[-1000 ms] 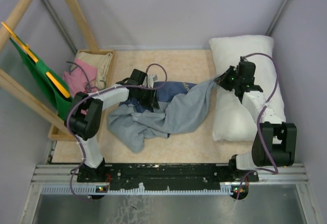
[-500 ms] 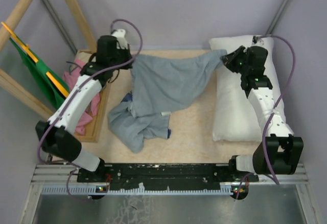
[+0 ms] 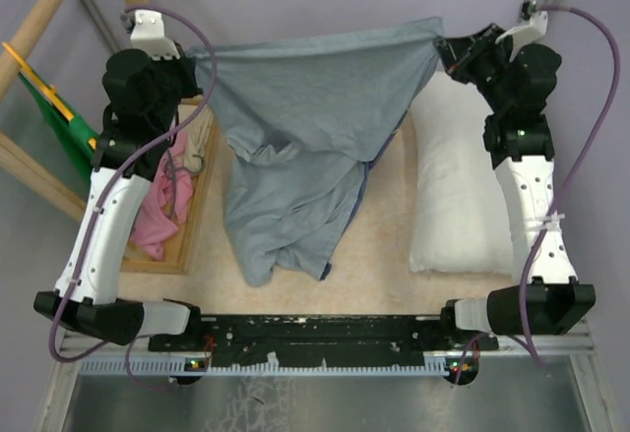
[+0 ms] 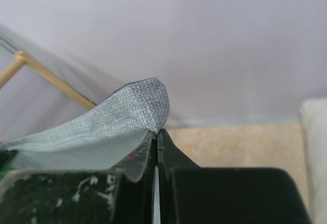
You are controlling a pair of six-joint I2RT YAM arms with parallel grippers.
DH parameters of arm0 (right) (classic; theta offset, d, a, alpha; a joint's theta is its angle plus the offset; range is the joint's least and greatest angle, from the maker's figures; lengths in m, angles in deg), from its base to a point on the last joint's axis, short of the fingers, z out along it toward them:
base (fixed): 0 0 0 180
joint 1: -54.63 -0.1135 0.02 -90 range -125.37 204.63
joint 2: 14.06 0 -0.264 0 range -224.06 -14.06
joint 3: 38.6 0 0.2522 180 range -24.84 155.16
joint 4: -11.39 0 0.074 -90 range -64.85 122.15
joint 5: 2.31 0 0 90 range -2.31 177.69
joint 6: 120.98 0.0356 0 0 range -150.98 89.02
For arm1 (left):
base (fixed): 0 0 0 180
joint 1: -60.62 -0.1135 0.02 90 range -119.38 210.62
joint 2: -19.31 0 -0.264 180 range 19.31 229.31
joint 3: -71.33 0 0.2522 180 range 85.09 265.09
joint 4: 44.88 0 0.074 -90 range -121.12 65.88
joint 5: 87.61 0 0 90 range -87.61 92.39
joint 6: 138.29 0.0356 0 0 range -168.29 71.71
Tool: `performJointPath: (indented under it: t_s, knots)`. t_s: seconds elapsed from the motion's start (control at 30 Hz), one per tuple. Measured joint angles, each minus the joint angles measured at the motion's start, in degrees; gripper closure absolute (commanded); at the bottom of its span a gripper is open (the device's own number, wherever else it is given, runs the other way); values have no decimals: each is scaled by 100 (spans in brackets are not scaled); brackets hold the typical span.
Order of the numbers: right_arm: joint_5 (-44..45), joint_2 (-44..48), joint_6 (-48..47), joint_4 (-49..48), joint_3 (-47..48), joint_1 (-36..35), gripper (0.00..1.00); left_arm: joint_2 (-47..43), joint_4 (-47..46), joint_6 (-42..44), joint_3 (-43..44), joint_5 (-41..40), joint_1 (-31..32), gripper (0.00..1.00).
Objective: Remove the pillowcase from the pillow
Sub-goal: Fold the pillowcase at the center of the board.
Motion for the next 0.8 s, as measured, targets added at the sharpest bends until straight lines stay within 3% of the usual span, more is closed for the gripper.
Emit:
performJointPath:
  t_s: [0.27,0.53,0.8]
  knots:
    - [-713,317,-127,-566,1285,0,100,-584,-354,52,1067,1091,-50,100]
    - [-1357,1834,334,-1508,2046,0,100,-2319,-1154,-24,1340,2743,-63,100]
    - [-1408,3161,520,-2221,2649,0,100,-3296,-1797,-136,1458,3477,-118,100]
